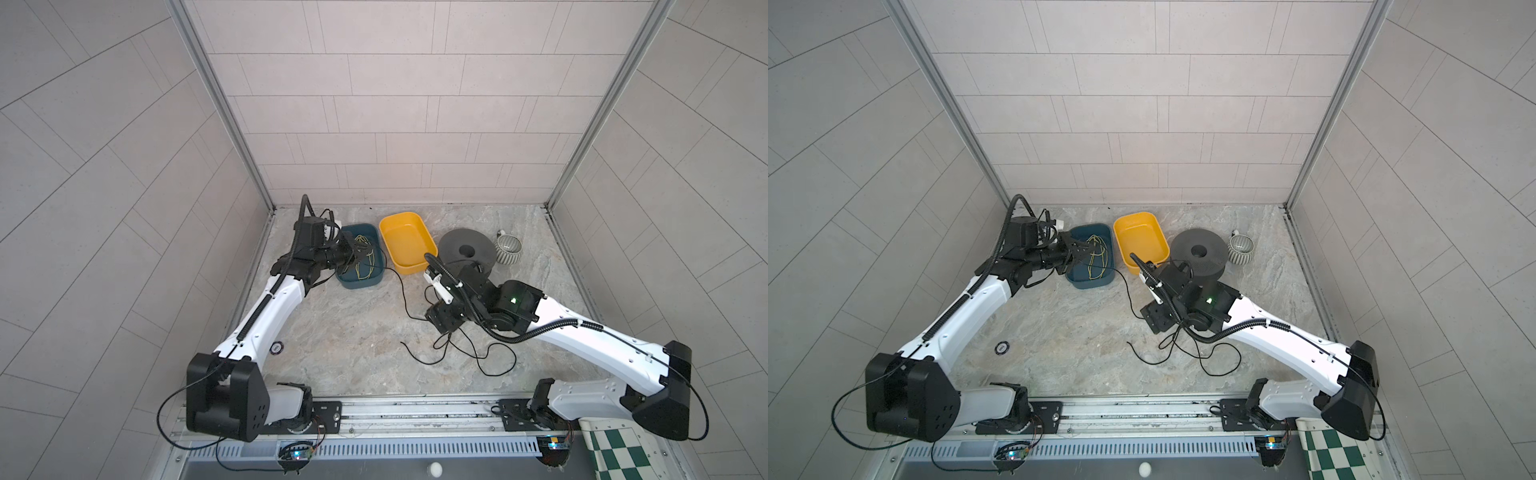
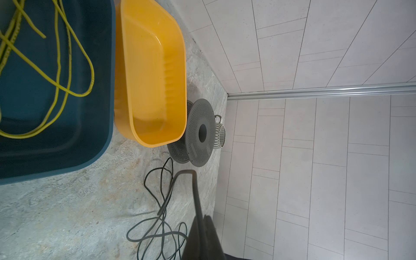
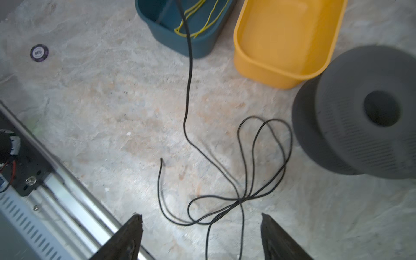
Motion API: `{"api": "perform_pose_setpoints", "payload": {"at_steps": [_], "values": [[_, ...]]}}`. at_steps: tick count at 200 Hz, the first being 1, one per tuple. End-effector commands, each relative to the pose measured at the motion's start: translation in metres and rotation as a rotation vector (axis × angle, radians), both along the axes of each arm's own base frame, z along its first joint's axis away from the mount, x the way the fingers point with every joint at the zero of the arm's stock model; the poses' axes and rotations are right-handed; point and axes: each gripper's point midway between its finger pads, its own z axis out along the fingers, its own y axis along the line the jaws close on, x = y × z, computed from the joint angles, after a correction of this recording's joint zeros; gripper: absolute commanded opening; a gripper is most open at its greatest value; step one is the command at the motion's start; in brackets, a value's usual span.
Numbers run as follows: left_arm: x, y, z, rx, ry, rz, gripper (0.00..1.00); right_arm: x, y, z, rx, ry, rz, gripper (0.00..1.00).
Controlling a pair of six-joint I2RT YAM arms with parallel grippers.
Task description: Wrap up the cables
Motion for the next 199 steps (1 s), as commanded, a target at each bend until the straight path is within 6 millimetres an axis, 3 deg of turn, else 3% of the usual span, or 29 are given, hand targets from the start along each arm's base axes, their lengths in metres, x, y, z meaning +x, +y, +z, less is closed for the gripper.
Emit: {"api": "perform_pose_setpoints", "payload": {"at_steps": [1, 49, 83, 119, 158, 199], "values": [[0.004, 0.005, 0.008, 0.048, -0.046, -0.005, 0.0, -0.035, 0.002, -0.018, 0.091, 0.206, -0.08, 0.78], [0.002, 0.01, 0.01, 0.098, -0.065, -0.007, 0.0, -0.055, -0.026, -0.074, -0.03, 0.31, -0.212, 0.68], [0.001, 0.015, 0.017, 0.156, -0.084, -0.011, 0.0, -0.051, -0.031, -0.111, -0.1, 0.34, -0.287, 0.63], [-0.005, 0.021, 0.023, 0.198, -0.105, -0.01, 0.0, -0.041, -0.037, -0.138, -0.213, 0.352, -0.345, 0.57], [-0.014, 0.038, 0.032, 0.256, -0.145, 0.045, 0.0, -0.023, -0.066, -0.145, -0.261, 0.329, -0.422, 0.6], [-0.02, 0.045, 0.033, 0.272, -0.14, 0.07, 0.0, 0.034, -0.105, -0.13, -0.278, 0.291, -0.485, 0.6]]}}
